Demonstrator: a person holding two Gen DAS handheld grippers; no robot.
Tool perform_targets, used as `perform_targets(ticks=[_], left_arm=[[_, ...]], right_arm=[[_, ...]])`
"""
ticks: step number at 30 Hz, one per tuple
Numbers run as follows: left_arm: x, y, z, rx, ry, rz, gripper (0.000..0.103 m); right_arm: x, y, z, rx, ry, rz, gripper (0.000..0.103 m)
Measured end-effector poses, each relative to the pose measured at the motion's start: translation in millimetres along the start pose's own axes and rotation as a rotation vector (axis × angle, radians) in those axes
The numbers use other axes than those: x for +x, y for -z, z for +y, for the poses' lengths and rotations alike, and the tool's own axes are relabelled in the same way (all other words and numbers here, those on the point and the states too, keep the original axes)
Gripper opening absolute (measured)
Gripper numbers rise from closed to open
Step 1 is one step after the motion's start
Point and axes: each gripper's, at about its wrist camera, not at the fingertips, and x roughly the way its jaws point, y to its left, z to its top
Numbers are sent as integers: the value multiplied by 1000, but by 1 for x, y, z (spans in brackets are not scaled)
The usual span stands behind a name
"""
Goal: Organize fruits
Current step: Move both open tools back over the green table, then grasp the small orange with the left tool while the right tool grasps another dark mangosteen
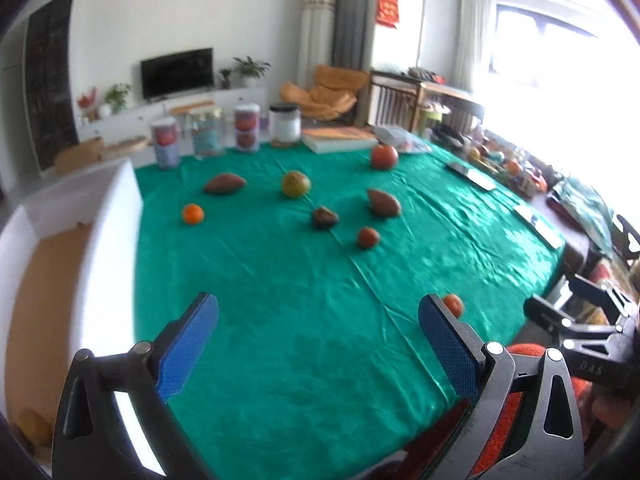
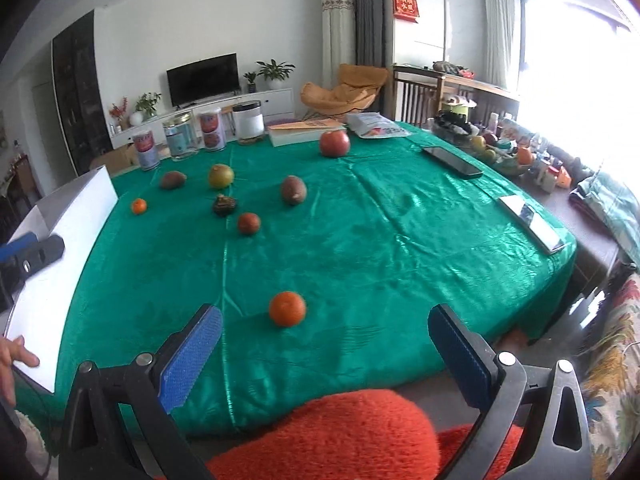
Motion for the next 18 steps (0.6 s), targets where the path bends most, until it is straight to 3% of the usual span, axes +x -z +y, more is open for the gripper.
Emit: perform_targets(ticks=[4, 6, 13, 18], left_arm=[[43, 10, -3, -68, 69, 83, 101], [60, 17, 4, -129, 73, 98, 101], [98, 33, 30, -152, -47, 120, 101], [105, 35, 42, -203, -50, 135, 100]], right_arm=[[9, 10, -9, 124, -167, -19, 102], [18, 19, -2, 134, -201, -19, 102], [15, 24, 10, 74, -174, -45, 102], [15, 26, 10, 73, -170, -51, 102]])
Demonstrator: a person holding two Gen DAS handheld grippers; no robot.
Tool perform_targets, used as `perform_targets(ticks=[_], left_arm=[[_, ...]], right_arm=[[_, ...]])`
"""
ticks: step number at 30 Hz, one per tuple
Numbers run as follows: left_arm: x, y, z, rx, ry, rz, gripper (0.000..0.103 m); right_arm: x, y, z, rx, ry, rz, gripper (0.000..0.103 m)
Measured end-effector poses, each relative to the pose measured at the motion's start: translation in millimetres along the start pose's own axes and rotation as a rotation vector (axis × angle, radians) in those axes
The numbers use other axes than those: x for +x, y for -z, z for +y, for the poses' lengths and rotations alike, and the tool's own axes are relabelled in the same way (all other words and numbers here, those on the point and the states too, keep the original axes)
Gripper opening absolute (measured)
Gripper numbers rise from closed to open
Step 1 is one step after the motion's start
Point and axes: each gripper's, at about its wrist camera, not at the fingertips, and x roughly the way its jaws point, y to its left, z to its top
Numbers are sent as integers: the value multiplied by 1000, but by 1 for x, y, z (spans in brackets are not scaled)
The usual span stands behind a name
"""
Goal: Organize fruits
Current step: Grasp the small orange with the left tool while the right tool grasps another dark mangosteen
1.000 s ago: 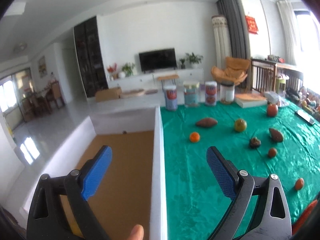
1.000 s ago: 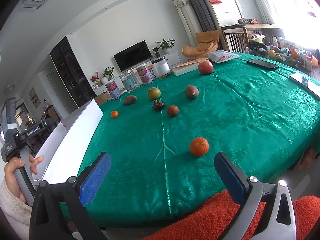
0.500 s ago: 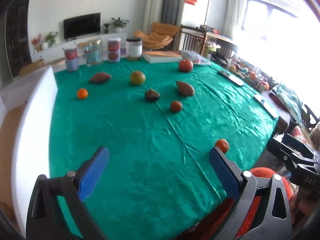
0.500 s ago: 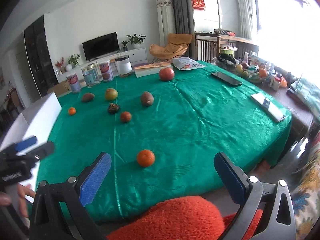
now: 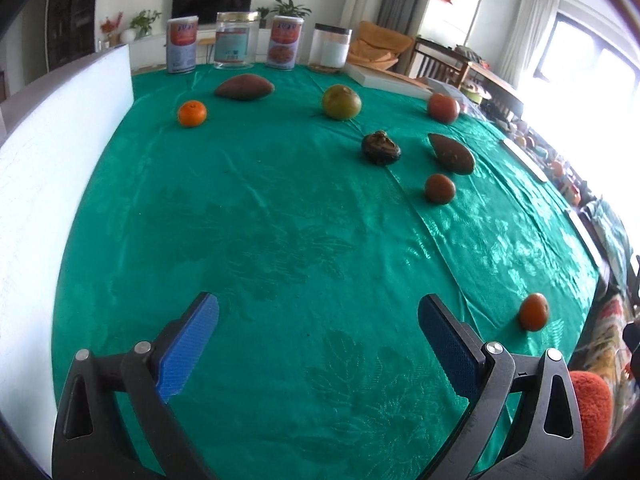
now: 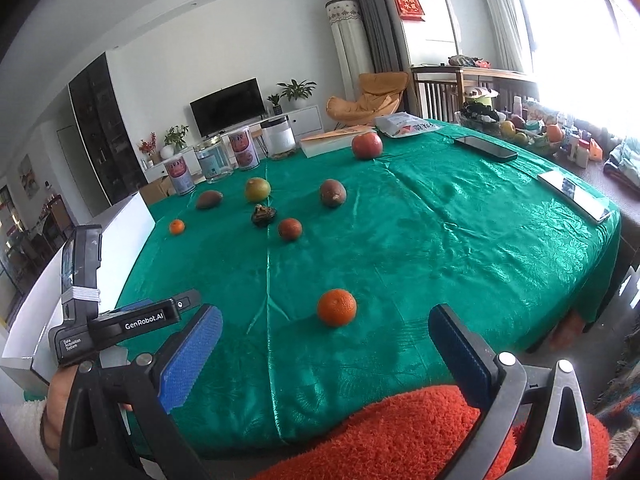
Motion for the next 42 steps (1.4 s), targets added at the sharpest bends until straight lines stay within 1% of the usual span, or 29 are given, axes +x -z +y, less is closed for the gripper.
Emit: perform_targets(ticks=[4, 8, 16, 30, 34, 36, 39, 42], left_arm=[[5, 2, 5, -3, -34, -12, 99], [4, 3, 5, -2, -34, -28, 99], [6, 2, 1, 24, -33, -11, 99], [8, 4, -5, 58, -47, -6, 99], [8, 4, -5, 59, -42, -10, 99], [9, 3, -4, 54, -43, -1, 99], [14, 1, -2, 39, -46, 35, 99], [16, 1, -5, 46, -72, 45, 100]], right_arm=[[2, 0, 0, 1, 8, 6, 102], [1, 0, -1, 0, 10, -1, 102], [-7, 0, 3, -19, 20, -29, 102], [-10, 0, 3, -24, 12, -45, 102], [-6, 1, 1, -14, 1, -27, 102], [-5, 0, -1, -8, -5, -24, 102], [-6, 0, -2, -4, -15, -27, 102], [-5, 0, -4, 5, -29, -27, 102]])
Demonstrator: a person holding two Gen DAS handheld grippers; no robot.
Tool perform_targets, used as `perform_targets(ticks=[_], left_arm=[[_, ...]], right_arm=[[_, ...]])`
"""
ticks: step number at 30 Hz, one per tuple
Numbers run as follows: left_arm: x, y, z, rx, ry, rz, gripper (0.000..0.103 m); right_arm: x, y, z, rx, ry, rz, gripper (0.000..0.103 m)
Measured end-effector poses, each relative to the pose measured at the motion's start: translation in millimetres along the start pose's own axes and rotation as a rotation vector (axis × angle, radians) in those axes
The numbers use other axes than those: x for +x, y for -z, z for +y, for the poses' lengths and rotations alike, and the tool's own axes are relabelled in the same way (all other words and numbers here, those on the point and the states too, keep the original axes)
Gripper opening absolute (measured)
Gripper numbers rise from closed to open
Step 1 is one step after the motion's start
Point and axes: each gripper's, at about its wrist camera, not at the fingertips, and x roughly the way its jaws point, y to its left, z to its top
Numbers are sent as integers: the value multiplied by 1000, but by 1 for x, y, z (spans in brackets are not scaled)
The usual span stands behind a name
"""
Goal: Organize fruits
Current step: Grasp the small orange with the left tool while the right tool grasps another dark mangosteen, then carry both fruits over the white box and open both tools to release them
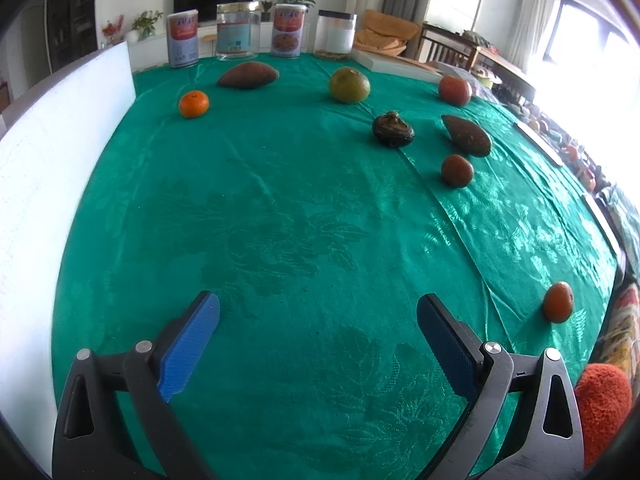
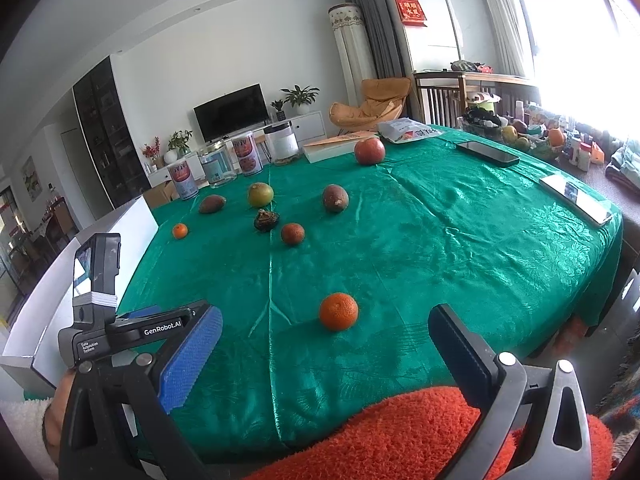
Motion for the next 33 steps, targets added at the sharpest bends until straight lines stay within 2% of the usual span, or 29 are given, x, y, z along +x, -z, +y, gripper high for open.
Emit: perform_targets(ticks=[2, 4, 10, 14, 18, 20, 21, 22, 23, 24, 25, 28, 33], left_arm=[[2, -1, -7, 18, -5, 18, 100], [4, -7, -19, 21, 44, 31, 100], [27, -56, -77, 79, 140, 34, 100], [54, -85, -108, 146, 124, 17, 99], [74, -95, -122, 181, 82, 20, 97], [82, -93, -123, 185, 69, 38, 81], [86, -92, -124, 189, 65, 51, 76], [89, -90, -124, 196, 63, 55, 64], [87, -89, -124, 210, 44, 25, 48], [83, -88, -122, 216, 57, 12, 34], [80, -87, -119, 210, 66, 18, 30], [56, -80, -96, 150, 93, 11, 30], [-12, -62, -47, 67, 112, -19, 30]], right_arm=[[0, 0, -2, 10, -9, 1, 102], [0, 0, -4, 19, -17, 2, 102], [0, 1, -5, 21, -26, 1, 102], [1, 1, -7, 29, -32, 4, 102], [1, 1, -11, 45, -45, 7, 102], [3, 1, -12, 57, -52, 12, 102], [3, 1, -13, 64, -56, 15, 102], [4, 2, -14, 69, -60, 18, 102], [5, 2, -15, 75, -64, 20, 102], [6, 1, -16, 81, -68, 22, 102], [6, 1, -17, 86, -72, 24, 102], [8, 1, -21, 103, -91, 35, 102], [18, -2, -23, 126, -140, 91, 102]])
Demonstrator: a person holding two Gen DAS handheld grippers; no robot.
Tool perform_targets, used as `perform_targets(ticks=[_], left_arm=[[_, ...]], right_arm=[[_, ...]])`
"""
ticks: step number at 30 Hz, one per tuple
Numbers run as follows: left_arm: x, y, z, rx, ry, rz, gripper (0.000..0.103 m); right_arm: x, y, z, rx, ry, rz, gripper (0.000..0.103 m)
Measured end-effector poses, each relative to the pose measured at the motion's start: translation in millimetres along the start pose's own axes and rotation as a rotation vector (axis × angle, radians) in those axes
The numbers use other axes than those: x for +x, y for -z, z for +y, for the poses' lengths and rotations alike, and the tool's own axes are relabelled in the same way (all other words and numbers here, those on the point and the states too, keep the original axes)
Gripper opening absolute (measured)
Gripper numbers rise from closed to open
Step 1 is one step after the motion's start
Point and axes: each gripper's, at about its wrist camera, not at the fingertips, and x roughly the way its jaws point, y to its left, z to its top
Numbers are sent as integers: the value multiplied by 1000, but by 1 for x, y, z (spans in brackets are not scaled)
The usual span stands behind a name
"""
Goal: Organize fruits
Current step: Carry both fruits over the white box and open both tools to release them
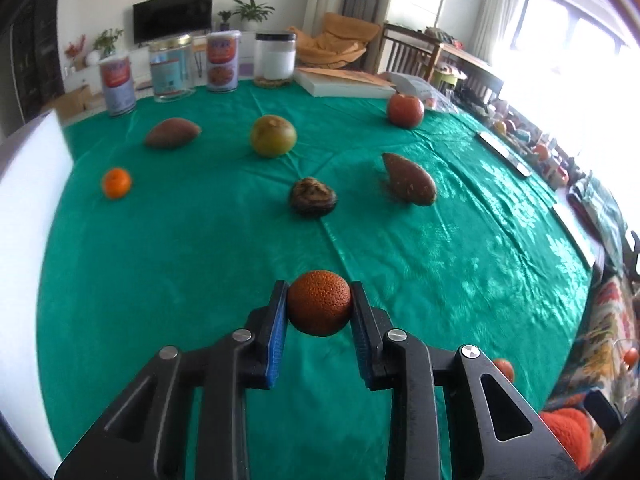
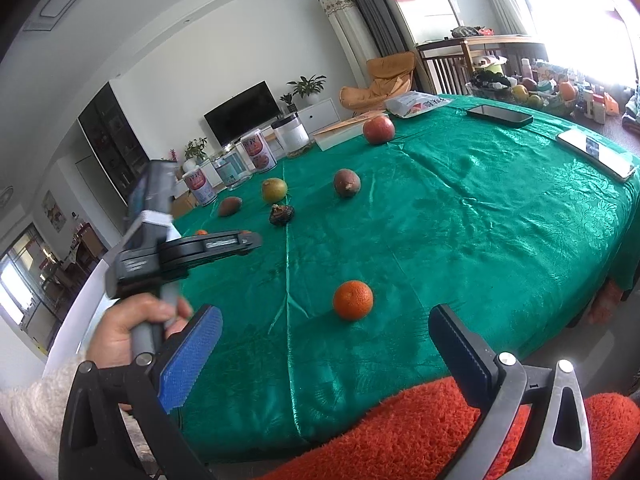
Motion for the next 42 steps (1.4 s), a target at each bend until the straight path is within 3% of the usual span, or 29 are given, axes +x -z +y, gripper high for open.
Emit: perform_targets(ticks=[6, 9, 10, 12, 17, 21, 25, 27, 28, 31, 33, 36, 39, 42], left_arm=[[-68, 21, 38, -34, 11, -28, 30], [-87, 28, 50, -54, 11, -43, 30], [-92, 29, 54, -78, 22, -45, 30], [-104, 31, 63, -123, 45, -52, 30], [-129, 34, 76, -154, 71, -62, 29], [-141, 40, 97, -201, 59, -56, 29], [-144, 45, 113, -229, 36, -52, 29], [-144, 45, 116, -231, 27, -52, 29], [-142, 45, 117, -235, 26, -50, 29], [-138, 47, 118, -255, 44, -28, 29], [-140, 45, 118, -265, 67, -24, 29], [-164, 38, 124, -299, 114, -54, 29], [-198, 35, 142, -360, 142, -91, 29], [-229, 42, 167, -432, 113, -111, 30]], right_arm=[[43, -40, 8, 23, -23, 265, 102], [94, -63, 31, 1, -80, 457, 102], [113, -67, 40, 16, -114, 484, 102], [150, -75, 59, 19, -137, 481, 102], [229, -106, 86, -37, 0, 337, 102], [275, -116, 80, -24, 57, 314, 95], [292, -117, 81, -67, 85, 303, 77], [298, -118, 85, -124, 125, 306, 59], [297, -118, 87, -141, 140, 309, 42], [292, -115, 85, -135, 139, 341, 42], [276, -115, 85, -96, 84, 350, 42], [245, -118, 115, -94, -68, 355, 42], [210, -113, 175, -148, -276, 386, 42], [181, -93, 242, -215, -479, 460, 42]])
